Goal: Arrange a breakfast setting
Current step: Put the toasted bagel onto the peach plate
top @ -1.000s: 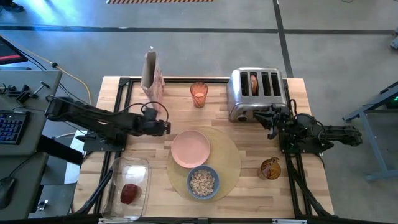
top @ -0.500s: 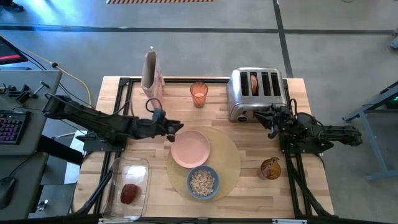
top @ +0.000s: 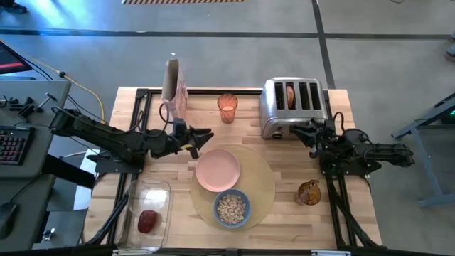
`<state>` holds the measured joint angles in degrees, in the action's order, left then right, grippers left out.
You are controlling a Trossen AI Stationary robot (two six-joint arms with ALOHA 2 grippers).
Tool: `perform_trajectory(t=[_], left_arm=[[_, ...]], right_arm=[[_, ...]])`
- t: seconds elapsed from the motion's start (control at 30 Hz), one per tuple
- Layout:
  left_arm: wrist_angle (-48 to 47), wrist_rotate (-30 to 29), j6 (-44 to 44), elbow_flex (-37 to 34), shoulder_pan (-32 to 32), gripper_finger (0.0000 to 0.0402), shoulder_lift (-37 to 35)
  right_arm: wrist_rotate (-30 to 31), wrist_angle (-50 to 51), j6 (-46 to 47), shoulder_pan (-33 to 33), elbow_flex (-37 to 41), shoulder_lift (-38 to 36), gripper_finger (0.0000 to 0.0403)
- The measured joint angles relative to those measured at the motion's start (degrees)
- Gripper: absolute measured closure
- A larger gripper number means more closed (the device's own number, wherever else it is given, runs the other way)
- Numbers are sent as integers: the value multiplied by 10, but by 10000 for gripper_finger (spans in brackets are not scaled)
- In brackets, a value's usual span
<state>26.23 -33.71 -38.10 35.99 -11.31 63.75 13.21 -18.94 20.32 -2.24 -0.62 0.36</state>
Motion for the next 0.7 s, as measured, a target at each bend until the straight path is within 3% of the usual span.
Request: perform_trajectory(t=[0.23,0.4,0.53,0.7], left_arm=[[99,13,78,0,0,264,0],[140,6,112,0,5,264,0],[142,1,98,0,11,264,0],[141,1,98,0,12,264,0]], right_arm=[[0,-103,-51,0,-7,0,251],[1,-104,-123,0,-71,21,232],[5,-71,-200,0,-148,66,231],[74,57,-248,0,-259,139,231]])
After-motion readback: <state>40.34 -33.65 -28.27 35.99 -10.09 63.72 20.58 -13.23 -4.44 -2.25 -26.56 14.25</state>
